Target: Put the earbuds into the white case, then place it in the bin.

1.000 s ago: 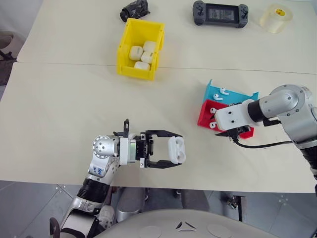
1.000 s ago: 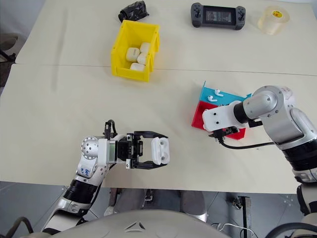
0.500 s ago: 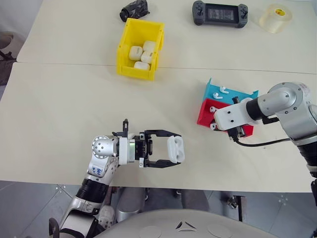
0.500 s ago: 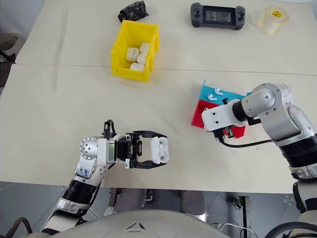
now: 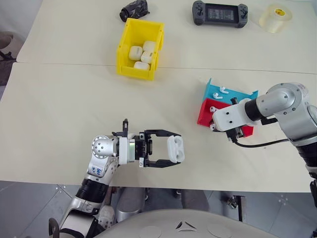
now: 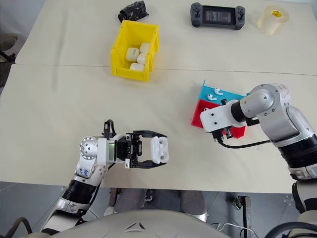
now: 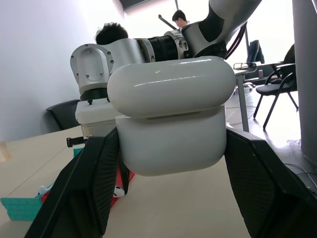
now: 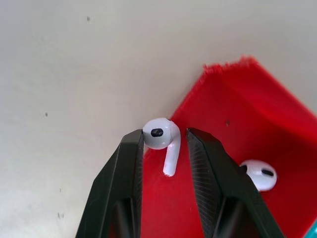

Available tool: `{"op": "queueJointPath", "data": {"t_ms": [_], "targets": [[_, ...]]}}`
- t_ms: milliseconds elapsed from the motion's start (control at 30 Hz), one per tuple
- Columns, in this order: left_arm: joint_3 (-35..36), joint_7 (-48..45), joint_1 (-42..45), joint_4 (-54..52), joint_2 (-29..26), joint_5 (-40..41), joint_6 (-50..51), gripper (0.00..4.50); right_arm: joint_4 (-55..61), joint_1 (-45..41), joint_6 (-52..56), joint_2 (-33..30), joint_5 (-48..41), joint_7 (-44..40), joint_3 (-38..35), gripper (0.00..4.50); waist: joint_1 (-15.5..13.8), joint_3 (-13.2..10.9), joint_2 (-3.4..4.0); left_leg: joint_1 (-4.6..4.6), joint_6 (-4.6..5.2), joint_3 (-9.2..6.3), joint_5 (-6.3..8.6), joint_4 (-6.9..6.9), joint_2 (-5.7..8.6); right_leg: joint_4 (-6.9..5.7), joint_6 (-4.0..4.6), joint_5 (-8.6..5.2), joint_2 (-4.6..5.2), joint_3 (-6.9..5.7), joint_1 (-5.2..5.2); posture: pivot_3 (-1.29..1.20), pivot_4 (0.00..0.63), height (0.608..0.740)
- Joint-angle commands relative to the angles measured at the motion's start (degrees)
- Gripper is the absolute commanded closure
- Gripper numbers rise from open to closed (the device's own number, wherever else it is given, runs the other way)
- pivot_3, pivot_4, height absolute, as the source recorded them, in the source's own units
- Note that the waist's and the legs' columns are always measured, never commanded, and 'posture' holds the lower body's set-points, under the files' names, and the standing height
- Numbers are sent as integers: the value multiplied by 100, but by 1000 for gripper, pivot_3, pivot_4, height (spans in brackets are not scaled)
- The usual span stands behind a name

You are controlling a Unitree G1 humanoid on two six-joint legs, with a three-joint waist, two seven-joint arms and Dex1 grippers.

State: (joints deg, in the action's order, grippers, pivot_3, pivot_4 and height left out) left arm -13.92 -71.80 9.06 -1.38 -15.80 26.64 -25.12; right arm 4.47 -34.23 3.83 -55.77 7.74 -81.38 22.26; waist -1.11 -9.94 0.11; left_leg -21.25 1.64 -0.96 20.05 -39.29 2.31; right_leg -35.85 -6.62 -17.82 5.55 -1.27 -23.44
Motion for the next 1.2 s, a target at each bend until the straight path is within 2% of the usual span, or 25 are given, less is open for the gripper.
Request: {"op": "queueJointPath", "data": {"t_ms": [33, 1000, 1133, 1200], "targets": [[38, 81, 51, -195, 6, 16, -54, 1644, 173, 66, -51, -1, -49, -29, -108, 3131, -1, 0, 0, 0, 0, 0, 0, 0, 0, 0, 0, 0, 0, 0, 0, 0, 150, 740], [96, 149, 85, -190, -42, 20, -9, 1644, -338, 62, -911, 100, 143, 31, -18, 3131, 10, 0, 0, 5, 0, -1, 0, 0, 0, 0, 0, 0, 0, -1, 5, 0, 150, 740], [110, 160, 80, -184, -64, 20, -18, 1644, -282, 74, -852, 128, 81, -6, -22, 3914, 10, 0, 0, 6, 0, 0, 0, 0, 0, 0, 0, 0, 0, 0, 6, 0, 150, 740], [116, 162, 76, -183, -71, 22, -21, 1644, -202, 122, -775, 148, 18, 32, -72, 3914, 12, 0, 0, 6, 0, -1, 0, 0, -1, 0, 0, 0, 0, -1, 6, 0, 150, 740]]}}
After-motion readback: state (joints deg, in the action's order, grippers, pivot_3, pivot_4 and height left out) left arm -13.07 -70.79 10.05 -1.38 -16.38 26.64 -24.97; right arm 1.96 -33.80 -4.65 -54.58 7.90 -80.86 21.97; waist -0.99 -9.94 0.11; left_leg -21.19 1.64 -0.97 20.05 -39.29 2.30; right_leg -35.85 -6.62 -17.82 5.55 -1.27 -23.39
